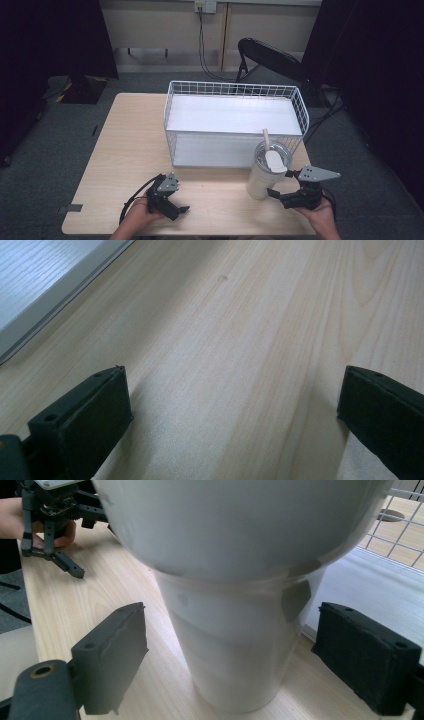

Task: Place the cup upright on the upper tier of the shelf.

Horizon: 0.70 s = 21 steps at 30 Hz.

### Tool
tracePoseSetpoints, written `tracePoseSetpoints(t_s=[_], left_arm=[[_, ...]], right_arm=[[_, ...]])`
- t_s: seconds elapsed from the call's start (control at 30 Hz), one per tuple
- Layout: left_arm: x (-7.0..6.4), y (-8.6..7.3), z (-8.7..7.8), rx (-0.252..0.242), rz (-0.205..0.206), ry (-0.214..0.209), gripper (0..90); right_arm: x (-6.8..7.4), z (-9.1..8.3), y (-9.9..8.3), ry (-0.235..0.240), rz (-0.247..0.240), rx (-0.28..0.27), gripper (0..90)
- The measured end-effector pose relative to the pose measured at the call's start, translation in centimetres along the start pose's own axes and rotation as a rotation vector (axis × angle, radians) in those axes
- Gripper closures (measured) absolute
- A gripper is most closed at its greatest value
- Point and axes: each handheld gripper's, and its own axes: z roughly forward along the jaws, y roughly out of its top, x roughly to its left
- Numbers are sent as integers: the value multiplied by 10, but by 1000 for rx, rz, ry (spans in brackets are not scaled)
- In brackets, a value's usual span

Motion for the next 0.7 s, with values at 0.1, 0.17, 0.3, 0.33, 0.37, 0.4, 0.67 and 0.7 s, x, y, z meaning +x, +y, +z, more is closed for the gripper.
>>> tracePoseSetpoints(t_s=[0.1,0.17,0.3,0.33,0.37,0.4,0.67,0.7], left_arm=[[0,0,0,0,0,0,0],[0,0,0,0,0,0,0],[0,0,0,0,0,0,0],[0,0,0,0,0,0,0],[0,0,0,0,0,0,0],[0,0,0,0,0,0,0],[0,0,0,0,0,0,0],[0,0,0,0,0,0,0]], right_arm=[[-2,2,-1,5,12,-8,128],[-2,4,-1,9,14,-5,128],[-3,7,0,17,25,-14,128],[-3,8,0,10,26,-16,128],[-4,9,1,10,26,-16,128],[-4,11,1,9,23,-17,128],[-5,18,1,10,22,-22,115],[-5,18,1,10,22,-22,115]])
